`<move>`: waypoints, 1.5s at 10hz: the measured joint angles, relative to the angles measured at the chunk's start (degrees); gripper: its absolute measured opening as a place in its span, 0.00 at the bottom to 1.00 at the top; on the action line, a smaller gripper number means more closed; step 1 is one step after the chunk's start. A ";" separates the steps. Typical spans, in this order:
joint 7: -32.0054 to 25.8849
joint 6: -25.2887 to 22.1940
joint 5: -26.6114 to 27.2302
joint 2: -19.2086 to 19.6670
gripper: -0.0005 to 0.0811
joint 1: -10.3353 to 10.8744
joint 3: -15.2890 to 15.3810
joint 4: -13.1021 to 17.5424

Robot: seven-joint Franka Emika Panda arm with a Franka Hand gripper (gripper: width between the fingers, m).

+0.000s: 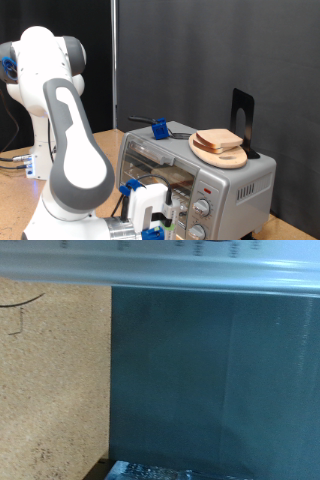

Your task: Make a piece of toast with the oven

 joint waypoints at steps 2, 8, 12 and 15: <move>-0.99 2.76 0.00 0.91 1.00 1.15 0.01 -0.31; -3.31 4.25 0.23 1.79 1.00 3.02 1.42 -1.41; -3.31 5.16 0.37 1.55 1.00 3.54 1.90 -2.68; -3.31 5.93 0.99 1.24 1.00 3.68 2.09 -3.33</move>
